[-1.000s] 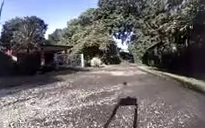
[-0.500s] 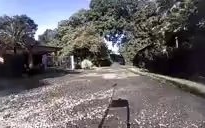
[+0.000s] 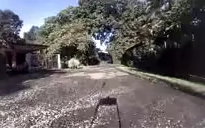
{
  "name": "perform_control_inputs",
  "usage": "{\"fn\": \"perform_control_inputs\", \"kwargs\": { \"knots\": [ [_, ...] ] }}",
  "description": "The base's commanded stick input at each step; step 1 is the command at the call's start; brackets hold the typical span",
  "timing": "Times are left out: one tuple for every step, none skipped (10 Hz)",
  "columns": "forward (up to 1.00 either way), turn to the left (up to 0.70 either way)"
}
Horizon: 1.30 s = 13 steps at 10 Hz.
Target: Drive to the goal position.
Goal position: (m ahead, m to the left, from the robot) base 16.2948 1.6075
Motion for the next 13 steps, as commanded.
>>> {"fn": "perform_control_inputs", "kwargs": {
  "knots": [
    [0.70,0.00],
    [0.70,0.00],
    [0.70,0.00],
    [0.70,0.00],
    [0.70,0.00],
    [0.70,0.00],
    [0.70,0.00],
    [0.70,0.00],
    [0.70,0.00],
    [0.70,0.00],
    [0.70,0.00],
    [0.70,0.00],
    [0.70,0.00]
  ]
}}
